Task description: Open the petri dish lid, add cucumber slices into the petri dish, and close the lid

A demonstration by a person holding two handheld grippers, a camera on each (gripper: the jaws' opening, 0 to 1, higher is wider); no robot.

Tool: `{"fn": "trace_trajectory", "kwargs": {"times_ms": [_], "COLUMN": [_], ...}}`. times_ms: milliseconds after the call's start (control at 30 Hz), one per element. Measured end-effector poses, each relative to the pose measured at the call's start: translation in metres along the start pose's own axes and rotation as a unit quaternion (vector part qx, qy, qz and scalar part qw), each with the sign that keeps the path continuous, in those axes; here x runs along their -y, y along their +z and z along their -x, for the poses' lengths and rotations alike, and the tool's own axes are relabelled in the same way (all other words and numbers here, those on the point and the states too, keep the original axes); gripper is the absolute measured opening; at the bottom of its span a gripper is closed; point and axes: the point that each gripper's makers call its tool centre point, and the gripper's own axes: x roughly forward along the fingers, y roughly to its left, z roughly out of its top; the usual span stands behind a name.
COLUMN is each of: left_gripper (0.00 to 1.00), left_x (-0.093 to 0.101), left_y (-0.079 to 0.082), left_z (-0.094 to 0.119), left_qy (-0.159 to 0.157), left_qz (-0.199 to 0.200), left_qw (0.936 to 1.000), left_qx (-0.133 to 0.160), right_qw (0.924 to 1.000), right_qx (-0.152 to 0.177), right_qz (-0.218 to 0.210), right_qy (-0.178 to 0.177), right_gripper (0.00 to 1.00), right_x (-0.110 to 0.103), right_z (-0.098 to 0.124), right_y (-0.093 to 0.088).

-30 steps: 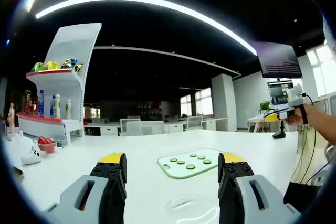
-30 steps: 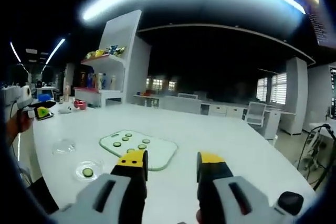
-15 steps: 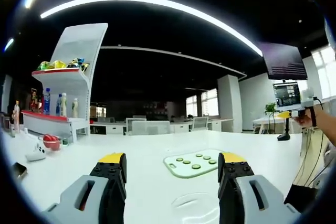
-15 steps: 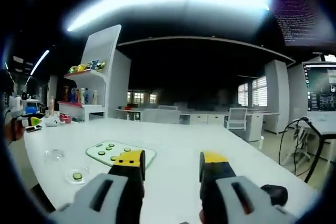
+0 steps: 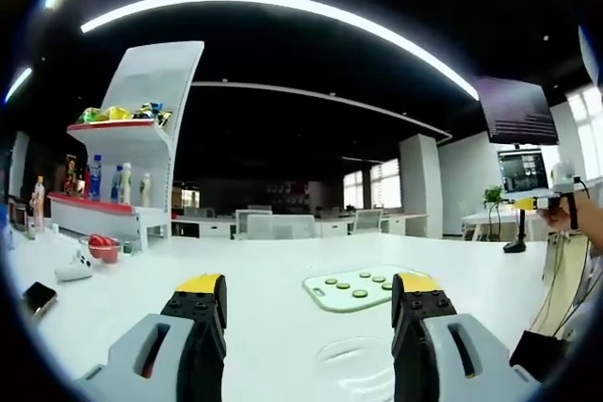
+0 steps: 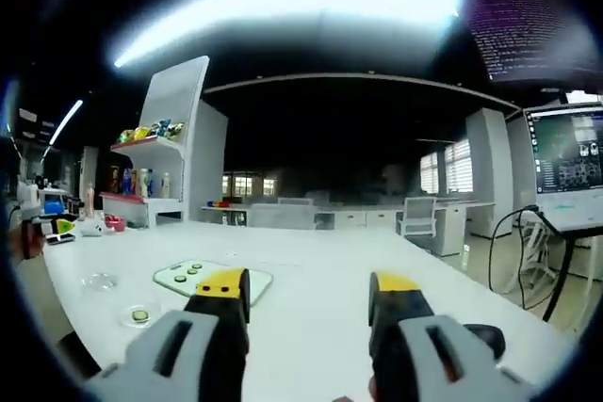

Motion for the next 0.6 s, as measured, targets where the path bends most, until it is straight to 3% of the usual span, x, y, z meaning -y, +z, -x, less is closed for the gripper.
{"fn": "trace_trajectory", "kwargs": {"times_ms": [600], "left_gripper": [0.72], "left_x": [-0.0052], "left_y": [-0.0007], "left_z": [0.0069], "left_qy": [0.005], "left_qz": [-0.002], "left_qw": [1.0000], "left_qx": [0.000], "right_qw": [1.0000], "right_qx": [0.003], "right_qz": [-0.001], "right_qy": [0.004], "right_gripper": [0.69], "right_x": [0.0043], "right_z": [0.0100], "right_y": [0.0025]}}
